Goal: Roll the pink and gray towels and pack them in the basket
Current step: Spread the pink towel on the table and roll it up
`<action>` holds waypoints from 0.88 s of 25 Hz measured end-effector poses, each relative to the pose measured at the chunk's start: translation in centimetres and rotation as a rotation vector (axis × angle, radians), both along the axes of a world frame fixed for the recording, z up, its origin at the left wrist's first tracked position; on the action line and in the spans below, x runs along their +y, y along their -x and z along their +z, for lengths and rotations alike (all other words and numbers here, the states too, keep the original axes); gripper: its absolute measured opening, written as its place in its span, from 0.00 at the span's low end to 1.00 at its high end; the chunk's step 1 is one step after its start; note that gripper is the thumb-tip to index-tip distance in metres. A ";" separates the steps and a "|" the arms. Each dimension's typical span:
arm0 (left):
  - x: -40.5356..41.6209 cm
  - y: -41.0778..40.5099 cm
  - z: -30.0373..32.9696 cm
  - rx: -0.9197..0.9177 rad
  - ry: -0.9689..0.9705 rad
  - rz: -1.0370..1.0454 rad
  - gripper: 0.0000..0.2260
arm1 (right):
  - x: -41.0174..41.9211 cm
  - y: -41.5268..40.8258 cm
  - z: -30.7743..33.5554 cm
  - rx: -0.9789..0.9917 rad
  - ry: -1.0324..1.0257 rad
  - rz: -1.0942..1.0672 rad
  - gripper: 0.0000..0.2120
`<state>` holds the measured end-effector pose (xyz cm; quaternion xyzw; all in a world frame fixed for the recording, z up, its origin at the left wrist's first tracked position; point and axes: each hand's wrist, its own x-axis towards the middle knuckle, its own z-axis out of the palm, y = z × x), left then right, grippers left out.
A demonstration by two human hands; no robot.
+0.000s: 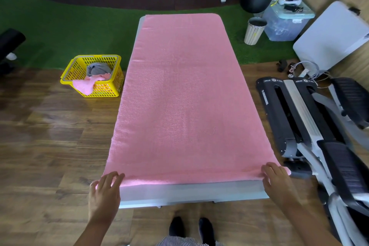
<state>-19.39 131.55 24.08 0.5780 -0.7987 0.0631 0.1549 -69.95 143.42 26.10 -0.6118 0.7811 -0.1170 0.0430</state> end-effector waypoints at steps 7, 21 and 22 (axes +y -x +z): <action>-0.2 0.2 -0.2 0.005 -0.053 -0.083 0.16 | 0.3 0.2 -0.4 0.059 0.041 0.029 0.21; -0.2 -0.5 -0.3 -0.040 -0.043 -0.099 0.27 | -0.3 0.3 0.3 -0.009 0.005 0.050 0.16; -0.3 -0.2 -0.3 -0.034 -0.023 -0.086 0.27 | -0.5 0.2 0.3 0.008 0.001 0.033 0.17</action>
